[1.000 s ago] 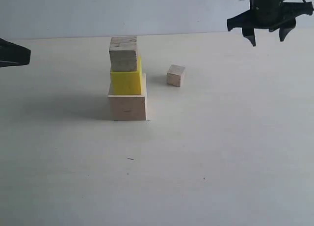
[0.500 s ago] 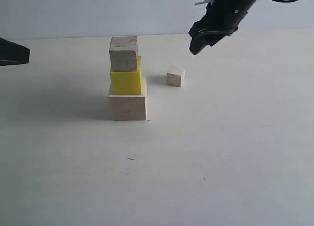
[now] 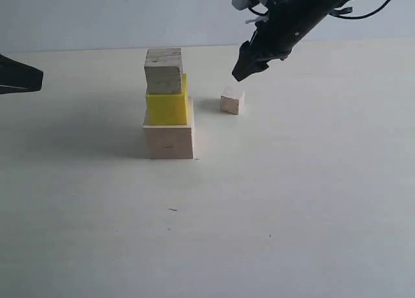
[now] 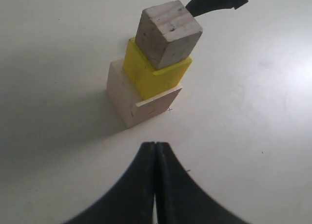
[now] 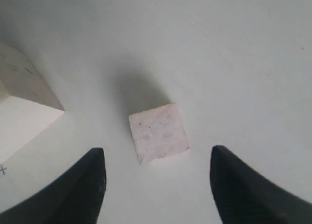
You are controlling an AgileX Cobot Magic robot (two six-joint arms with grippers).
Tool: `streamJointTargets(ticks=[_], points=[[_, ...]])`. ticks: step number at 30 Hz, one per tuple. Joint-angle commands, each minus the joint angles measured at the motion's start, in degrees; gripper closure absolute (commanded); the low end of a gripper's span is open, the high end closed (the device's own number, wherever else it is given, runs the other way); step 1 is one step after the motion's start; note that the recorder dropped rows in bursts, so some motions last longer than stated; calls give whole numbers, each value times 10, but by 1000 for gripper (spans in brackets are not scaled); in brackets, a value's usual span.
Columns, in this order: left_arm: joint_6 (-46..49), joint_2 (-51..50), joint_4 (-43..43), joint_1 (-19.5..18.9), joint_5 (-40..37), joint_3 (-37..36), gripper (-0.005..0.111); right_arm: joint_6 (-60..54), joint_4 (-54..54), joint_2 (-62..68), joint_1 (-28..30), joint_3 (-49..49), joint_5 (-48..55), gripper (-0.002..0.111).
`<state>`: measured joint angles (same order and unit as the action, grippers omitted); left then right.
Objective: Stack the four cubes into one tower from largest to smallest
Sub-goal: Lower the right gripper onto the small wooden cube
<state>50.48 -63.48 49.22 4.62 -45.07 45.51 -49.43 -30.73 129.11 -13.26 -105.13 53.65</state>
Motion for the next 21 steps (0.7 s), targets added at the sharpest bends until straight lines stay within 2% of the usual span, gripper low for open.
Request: streamJointTargets(ticks=[1, 3, 9, 21], points=[[1, 1, 6, 1, -2, 0, 107, -5, -19, 18, 0, 2, -12, 49], [1, 1, 6, 1, -2, 0, 107, -10, -31, 24, 0, 2, -16, 49], [1, 1, 6, 1, -2, 0, 107, -120, -105, 27, 0, 2, 1, 49], [1, 1, 6, 1, -2, 0, 107, -199, -96, 67, 0, 1, -19, 49]])
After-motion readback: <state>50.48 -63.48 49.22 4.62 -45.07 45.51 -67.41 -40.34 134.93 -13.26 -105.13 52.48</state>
